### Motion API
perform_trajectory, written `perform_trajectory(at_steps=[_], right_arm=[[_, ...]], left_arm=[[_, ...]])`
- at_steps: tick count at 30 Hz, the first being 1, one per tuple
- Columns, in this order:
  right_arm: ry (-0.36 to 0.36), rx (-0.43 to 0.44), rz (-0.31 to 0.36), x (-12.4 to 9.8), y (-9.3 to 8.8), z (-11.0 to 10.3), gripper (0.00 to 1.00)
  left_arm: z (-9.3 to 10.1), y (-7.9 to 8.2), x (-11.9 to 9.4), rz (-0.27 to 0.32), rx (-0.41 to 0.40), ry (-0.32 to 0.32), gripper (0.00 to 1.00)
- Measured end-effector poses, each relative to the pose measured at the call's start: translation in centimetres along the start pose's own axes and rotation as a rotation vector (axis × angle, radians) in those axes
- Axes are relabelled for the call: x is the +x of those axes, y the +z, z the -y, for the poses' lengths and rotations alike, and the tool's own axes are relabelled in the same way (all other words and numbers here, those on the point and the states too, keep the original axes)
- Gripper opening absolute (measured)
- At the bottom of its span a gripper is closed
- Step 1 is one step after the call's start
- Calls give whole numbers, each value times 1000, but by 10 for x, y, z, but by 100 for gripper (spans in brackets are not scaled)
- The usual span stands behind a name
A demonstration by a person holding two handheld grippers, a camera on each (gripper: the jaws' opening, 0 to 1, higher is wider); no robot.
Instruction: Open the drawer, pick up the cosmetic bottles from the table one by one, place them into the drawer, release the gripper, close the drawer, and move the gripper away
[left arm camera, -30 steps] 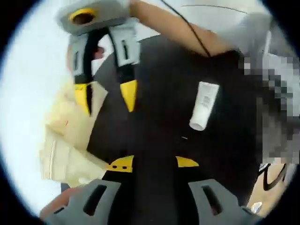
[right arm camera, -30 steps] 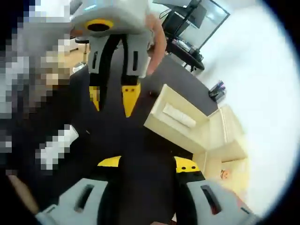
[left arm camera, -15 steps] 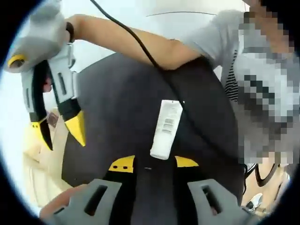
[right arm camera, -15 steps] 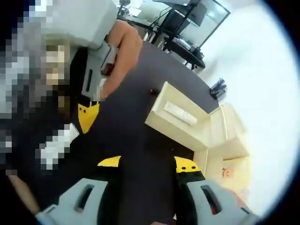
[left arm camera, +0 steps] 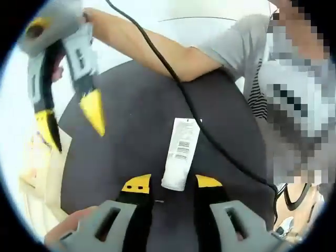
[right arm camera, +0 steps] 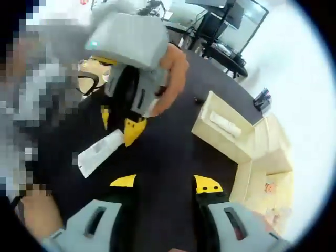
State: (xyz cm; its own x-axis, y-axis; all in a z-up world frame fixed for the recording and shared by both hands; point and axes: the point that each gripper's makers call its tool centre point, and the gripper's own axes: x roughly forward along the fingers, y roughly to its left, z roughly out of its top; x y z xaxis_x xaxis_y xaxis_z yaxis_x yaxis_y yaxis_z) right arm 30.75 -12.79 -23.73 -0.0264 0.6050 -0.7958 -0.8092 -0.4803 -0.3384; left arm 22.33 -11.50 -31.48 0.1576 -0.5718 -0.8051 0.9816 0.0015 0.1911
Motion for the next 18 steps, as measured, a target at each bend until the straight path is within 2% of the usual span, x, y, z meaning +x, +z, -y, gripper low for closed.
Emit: perform_trajectory(at_steps=[8,18], right_arm=[[-30,-30,32,-17,9,-16,36],[-67,-3,26,-34,0,-27,36]], left_arm=[[-1,4,5,2,0,-19,26],[2,-2,13,-13,-13,-55,26]])
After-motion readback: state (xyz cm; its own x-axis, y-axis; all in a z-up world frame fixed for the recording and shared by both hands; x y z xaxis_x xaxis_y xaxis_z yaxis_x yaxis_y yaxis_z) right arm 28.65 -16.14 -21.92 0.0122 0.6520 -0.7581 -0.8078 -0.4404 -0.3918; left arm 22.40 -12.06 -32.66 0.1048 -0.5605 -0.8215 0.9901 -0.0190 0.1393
